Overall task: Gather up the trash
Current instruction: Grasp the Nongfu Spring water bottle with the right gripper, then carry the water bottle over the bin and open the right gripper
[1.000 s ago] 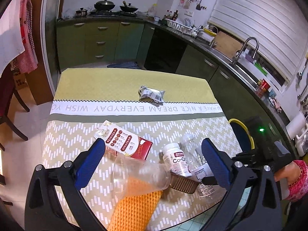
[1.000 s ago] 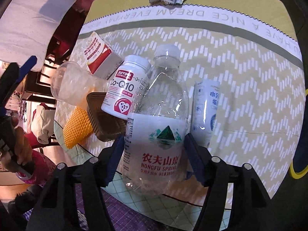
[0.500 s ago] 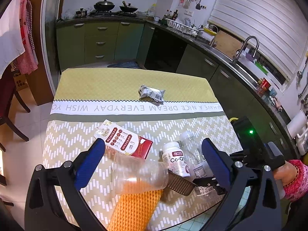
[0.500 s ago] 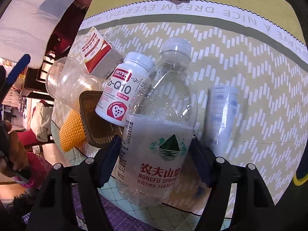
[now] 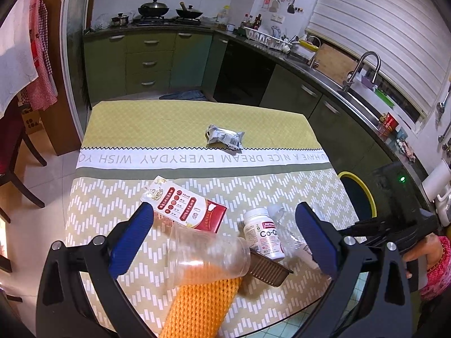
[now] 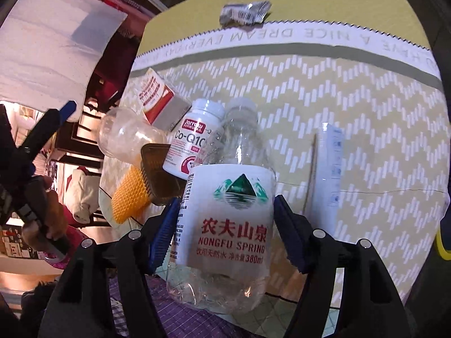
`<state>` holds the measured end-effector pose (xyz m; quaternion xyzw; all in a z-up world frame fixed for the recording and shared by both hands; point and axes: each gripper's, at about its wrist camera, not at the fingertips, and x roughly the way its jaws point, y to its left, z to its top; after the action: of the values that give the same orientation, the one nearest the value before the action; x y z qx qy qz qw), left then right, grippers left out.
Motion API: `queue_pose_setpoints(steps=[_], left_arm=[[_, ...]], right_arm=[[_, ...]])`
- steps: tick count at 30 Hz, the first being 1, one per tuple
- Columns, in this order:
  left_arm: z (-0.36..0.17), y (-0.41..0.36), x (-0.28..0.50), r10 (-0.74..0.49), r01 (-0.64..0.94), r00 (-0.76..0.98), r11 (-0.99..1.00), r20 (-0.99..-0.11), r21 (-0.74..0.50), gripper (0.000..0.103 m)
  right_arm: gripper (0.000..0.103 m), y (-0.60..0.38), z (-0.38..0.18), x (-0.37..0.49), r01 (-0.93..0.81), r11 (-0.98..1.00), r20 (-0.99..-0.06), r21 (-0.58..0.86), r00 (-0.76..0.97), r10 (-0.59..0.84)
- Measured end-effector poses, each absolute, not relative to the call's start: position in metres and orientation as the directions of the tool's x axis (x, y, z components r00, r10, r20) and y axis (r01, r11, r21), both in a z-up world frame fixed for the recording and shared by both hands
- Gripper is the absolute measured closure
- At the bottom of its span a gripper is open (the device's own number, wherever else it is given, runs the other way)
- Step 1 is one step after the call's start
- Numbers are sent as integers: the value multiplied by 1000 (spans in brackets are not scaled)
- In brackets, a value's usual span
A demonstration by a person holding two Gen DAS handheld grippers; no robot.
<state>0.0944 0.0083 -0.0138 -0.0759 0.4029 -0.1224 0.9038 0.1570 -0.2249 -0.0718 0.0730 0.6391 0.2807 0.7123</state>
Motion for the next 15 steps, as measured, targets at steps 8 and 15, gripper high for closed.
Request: queue_pose_setpoints(steps=[8,15], left_arm=[[-10,3,95,-278,173,645,960,-712,-219,7],[-10,3,95,-273,169,649,962,-710,-216,7]], right_arm=[[37,-235,-65,155,-307,831,-865,464,43,499],[37,-240,-58,150,-314,828,-861,464,60,505]])
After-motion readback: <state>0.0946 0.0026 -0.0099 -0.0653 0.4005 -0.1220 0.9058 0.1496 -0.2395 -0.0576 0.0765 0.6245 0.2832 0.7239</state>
